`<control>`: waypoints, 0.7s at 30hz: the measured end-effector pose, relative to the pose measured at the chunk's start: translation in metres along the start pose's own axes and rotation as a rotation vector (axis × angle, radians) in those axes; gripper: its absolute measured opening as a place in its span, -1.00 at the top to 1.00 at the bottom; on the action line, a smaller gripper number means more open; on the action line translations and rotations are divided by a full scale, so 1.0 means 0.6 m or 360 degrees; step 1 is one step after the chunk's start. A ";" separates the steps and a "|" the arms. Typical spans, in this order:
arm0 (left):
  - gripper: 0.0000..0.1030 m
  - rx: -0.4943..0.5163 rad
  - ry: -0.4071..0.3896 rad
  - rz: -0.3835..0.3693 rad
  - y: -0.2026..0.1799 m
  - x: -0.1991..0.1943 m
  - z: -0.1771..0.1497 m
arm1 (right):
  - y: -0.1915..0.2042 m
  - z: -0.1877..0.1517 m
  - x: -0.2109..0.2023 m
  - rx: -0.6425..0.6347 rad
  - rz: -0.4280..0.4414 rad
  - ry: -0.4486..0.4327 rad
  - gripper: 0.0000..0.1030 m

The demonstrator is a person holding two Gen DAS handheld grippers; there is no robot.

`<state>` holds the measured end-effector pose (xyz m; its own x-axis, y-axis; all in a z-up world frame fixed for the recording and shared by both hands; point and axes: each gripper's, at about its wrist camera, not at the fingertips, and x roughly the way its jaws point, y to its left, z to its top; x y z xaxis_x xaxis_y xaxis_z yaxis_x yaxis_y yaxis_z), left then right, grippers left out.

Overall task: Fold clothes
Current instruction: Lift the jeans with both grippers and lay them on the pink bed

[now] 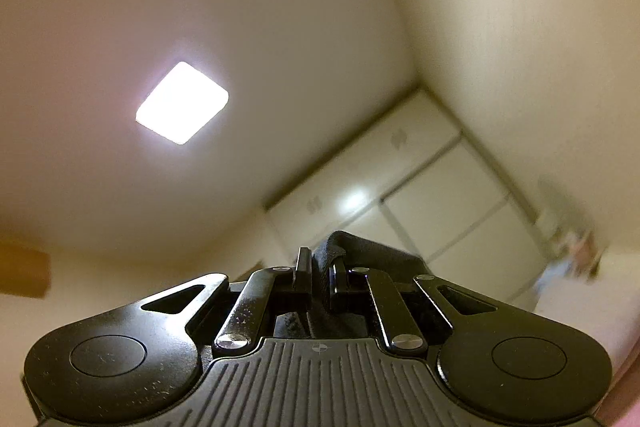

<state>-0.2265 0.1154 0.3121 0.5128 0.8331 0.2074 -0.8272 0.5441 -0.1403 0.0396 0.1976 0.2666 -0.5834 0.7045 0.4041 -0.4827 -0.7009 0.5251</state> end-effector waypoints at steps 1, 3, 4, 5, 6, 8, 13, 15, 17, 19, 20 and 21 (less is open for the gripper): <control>0.79 0.0017 0.0025 0.0053 0.010 -0.020 -0.002 | 0.008 -0.018 0.024 0.0044 0.0022 0.0034 0.89; 0.76 0.0043 0.0137 0.0176 0.027 -0.056 -0.029 | -0.009 -0.076 0.048 0.0163 -0.0005 0.0154 0.89; 0.75 0.0041 0.0214 0.0234 0.038 -0.068 -0.056 | -0.008 -0.104 0.060 0.0226 -0.0043 0.0222 0.89; 0.72 0.0026 0.0302 0.0294 0.052 -0.079 -0.084 | -0.030 -0.137 0.065 0.0275 -0.0090 0.0297 0.89; 0.71 -0.0038 0.0429 0.0367 0.074 -0.085 -0.123 | -0.052 -0.170 0.070 0.0324 -0.0137 0.0373 0.89; 0.70 -0.0170 0.0694 0.0518 0.122 -0.097 -0.202 | -0.083 -0.268 0.087 0.0273 -0.0326 0.0715 0.88; 0.79 -0.0416 0.1427 0.1082 0.235 -0.183 -0.432 | -0.161 -0.512 0.129 0.0128 -0.0799 0.1565 0.52; 0.79 -0.0469 0.1635 0.1278 0.247 -0.246 -0.505 | -0.178 -0.584 0.087 -0.0110 -0.0911 0.1736 0.50; 0.78 -0.0569 0.1701 0.1365 0.244 -0.326 -0.532 | -0.159 -0.634 0.035 -0.0211 -0.0876 0.1885 0.49; 0.78 -0.0676 0.1744 0.1424 0.241 -0.402 -0.547 | -0.153 -0.681 -0.034 -0.0286 -0.0795 0.2033 0.47; 0.78 -0.0710 0.1765 0.1445 0.226 -0.431 -0.554 | -0.137 -0.700 -0.061 -0.0357 -0.0744 0.2109 0.46; 0.78 -0.0745 0.1785 0.1465 0.211 -0.460 -0.562 | -0.141 -0.707 -0.080 -0.0434 -0.0713 0.2168 0.45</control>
<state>-0.3955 -0.0119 -0.0891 -0.0417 0.4152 -0.9088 -0.9118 -0.3877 -0.1353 -0.1685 0.1759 -0.1150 -0.4333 0.3247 -0.8407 -0.8022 -0.5640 0.1956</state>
